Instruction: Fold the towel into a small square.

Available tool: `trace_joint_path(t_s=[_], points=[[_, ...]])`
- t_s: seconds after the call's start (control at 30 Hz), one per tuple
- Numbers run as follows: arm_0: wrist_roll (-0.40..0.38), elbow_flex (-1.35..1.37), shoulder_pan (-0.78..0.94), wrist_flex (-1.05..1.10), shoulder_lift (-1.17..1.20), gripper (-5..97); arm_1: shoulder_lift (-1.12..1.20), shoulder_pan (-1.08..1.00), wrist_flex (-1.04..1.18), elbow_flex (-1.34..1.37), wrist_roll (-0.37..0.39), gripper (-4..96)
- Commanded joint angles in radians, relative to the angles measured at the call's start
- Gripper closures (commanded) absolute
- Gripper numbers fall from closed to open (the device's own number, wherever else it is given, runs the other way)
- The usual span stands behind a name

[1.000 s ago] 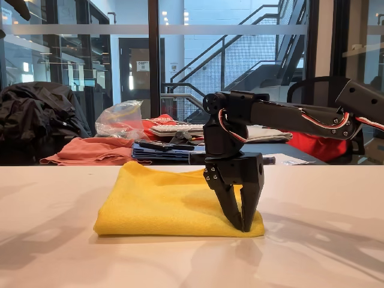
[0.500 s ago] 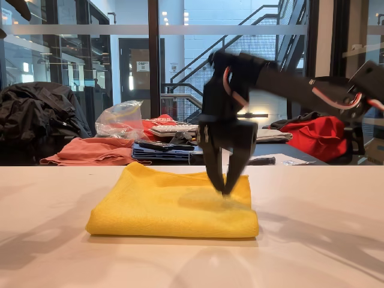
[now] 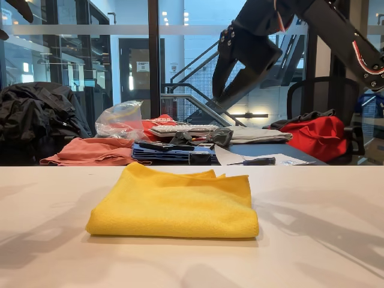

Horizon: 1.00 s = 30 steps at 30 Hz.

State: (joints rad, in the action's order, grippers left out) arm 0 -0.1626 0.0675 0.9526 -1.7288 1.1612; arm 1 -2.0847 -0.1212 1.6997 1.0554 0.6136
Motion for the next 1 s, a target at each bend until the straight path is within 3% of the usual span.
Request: trace_joint_path(t_s=[0.0, 0.2, 0.43, 0.7, 0.97], points=[[0.005, -0.023, -0.021, 0.005, 0.04, 92, 0.02, 0.0, -0.009, 0.008, 0.011, 70.9], [0.005, -0.023, -0.052, 0.021, 0.041, 92, 0.092, -0.075, -0.011, 0.098, -0.002, 70.9], [0.005, -0.025, -0.057, 0.014, 0.041, 92, 0.219, -0.503, -0.052, 0.112, 0.0, 71.0], [0.009, -0.037, -0.167, 0.006, 0.046, 92, 0.295, -0.422, -0.44, 0.014, 0.006, 71.0], [0.015, -0.023, -0.155, 0.005, 0.041, 92, 0.376, -0.399, -0.476, 0.158, -0.002, 70.9]])
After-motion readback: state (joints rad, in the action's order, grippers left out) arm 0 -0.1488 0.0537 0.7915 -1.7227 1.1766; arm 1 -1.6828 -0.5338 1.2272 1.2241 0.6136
